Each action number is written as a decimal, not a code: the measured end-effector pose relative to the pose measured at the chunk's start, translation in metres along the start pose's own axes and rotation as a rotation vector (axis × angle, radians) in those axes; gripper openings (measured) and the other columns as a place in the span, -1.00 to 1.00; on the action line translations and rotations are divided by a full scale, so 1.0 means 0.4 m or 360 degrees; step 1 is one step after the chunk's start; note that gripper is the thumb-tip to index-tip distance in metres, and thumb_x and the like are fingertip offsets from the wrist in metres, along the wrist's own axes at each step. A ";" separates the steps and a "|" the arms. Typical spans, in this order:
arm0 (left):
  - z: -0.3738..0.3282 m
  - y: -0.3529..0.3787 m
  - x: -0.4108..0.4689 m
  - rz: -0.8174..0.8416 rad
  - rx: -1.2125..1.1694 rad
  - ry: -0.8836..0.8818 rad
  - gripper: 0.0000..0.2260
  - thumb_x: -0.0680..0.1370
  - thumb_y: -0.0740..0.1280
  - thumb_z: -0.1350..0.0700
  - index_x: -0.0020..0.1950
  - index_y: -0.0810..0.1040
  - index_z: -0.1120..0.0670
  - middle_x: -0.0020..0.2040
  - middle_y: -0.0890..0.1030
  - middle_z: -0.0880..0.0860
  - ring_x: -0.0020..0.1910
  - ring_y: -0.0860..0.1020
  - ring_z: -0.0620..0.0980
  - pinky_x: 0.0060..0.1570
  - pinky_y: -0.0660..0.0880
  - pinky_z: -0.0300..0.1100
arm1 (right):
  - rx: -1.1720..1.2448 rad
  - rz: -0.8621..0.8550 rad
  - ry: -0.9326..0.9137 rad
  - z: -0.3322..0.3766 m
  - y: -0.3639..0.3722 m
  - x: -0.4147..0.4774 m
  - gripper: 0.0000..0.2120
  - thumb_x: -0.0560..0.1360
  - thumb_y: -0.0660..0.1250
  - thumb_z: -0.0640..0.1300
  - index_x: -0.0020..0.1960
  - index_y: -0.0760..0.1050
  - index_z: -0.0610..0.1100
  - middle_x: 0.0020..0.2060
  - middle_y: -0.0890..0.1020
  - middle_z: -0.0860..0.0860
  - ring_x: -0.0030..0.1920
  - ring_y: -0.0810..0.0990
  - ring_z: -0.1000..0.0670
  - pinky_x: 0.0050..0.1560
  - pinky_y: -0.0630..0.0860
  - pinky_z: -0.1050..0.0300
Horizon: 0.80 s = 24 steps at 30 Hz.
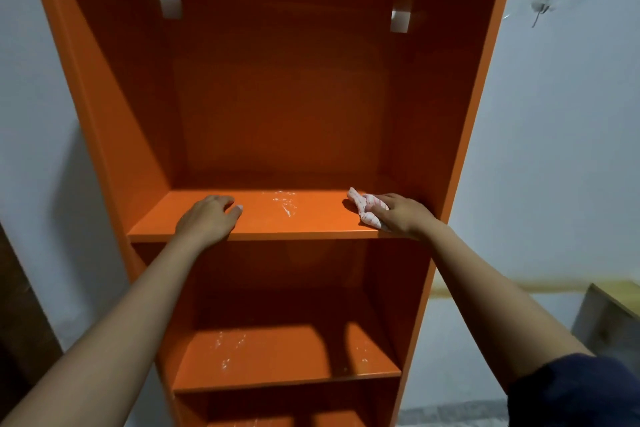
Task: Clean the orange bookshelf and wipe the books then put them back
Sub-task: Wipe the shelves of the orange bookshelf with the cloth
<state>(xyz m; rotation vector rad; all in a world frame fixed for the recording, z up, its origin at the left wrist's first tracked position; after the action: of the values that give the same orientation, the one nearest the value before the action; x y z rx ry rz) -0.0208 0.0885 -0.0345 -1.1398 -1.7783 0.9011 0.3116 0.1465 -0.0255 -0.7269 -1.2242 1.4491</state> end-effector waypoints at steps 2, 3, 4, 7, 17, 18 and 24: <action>-0.005 0.004 -0.021 0.0087 0.0155 0.0000 -0.55 0.63 0.03 -0.12 0.47 0.28 0.03 0.50 0.23 0.09 0.48 0.18 0.09 0.38 0.16 -0.04 | 0.0039 -0.0175 -0.0018 0.003 -0.007 -0.028 -0.56 0.59 0.05 0.17 0.42 0.31 0.06 0.34 0.47 -0.05 0.24 0.47 -0.12 0.09 0.41 0.03; -0.006 0.005 -0.029 0.0122 0.0213 0.0008 -0.54 0.63 0.00 -0.13 0.49 0.24 0.02 0.52 0.19 0.09 0.50 0.14 0.08 0.41 0.12 -0.04 | 0.0045 -0.0250 -0.0025 0.003 -0.006 -0.040 -0.56 0.59 0.05 0.17 0.40 0.33 0.05 0.29 0.51 -0.06 0.19 0.50 -0.11 0.05 0.44 0.04; -0.006 0.006 -0.036 0.0149 0.0260 0.0016 -0.53 0.63 -0.02 -0.14 0.50 0.20 0.02 0.53 0.15 0.10 0.51 0.10 0.07 0.42 0.08 -0.02 | 0.0042 -0.0317 -0.0040 0.007 -0.006 -0.053 -0.56 0.59 0.06 0.17 0.38 0.36 0.03 0.23 0.56 -0.07 0.14 0.52 -0.11 0.00 0.47 0.04; -0.004 0.011 -0.055 0.0213 0.0321 0.0022 -0.51 0.64 -0.07 -0.15 0.53 0.12 0.01 0.55 0.08 0.10 0.53 0.04 0.08 0.45 0.01 0.01 | 0.0070 -0.0491 -0.0148 0.037 -0.003 -0.099 -0.60 0.58 0.08 0.16 0.23 0.48 -0.04 0.00 0.64 -0.11 -0.06 0.56 -0.10 -0.17 0.39 0.08; 0.008 0.004 -0.033 0.0273 0.0247 0.0006 -0.50 0.61 0.05 -0.16 0.50 0.21 0.03 0.53 0.15 0.12 0.52 0.09 0.07 0.46 0.07 -0.01 | 0.0672 -0.0101 -0.0837 0.332 0.050 -0.172 -0.84 0.57 0.19 -0.02 -0.17 0.40 -0.02 -0.41 0.46 0.05 -0.40 0.34 0.16 -0.35 0.23 0.23; 0.014 0.001 -0.029 0.0277 0.0233 -0.0003 -0.50 0.61 0.06 -0.17 0.49 0.22 0.03 0.53 0.16 0.11 0.51 0.10 0.06 0.46 0.08 -0.02 | 0.0727 -0.0137 -0.0873 0.342 0.031 -0.154 -0.85 0.57 0.21 -0.07 -0.18 0.38 -0.03 -0.42 0.40 0.08 -0.40 0.32 0.16 -0.35 0.23 0.27; 0.040 -0.009 0.003 0.0328 0.0214 -0.0076 -0.49 0.60 0.08 -0.18 0.50 0.20 0.01 0.54 0.13 0.09 0.51 0.10 0.04 0.46 0.08 -0.05 | 0.1098 -0.0598 -0.0629 0.220 -0.125 0.034 -0.85 0.58 0.22 -0.12 -0.01 0.51 -0.17 -0.16 0.58 0.01 -0.19 0.48 0.14 -0.19 0.35 0.22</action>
<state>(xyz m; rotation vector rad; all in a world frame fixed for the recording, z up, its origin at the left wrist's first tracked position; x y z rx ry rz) -0.0368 0.0862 -0.0376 -1.2382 -1.6312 1.1611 0.2443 0.1291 0.0494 0.2561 -0.9706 1.5870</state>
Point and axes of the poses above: each hand's wrist, its own x-axis towards the middle knuckle, its own y-axis out of the palm, z = x × y, the point moved 7 cm from there along x, towards the middle knuckle
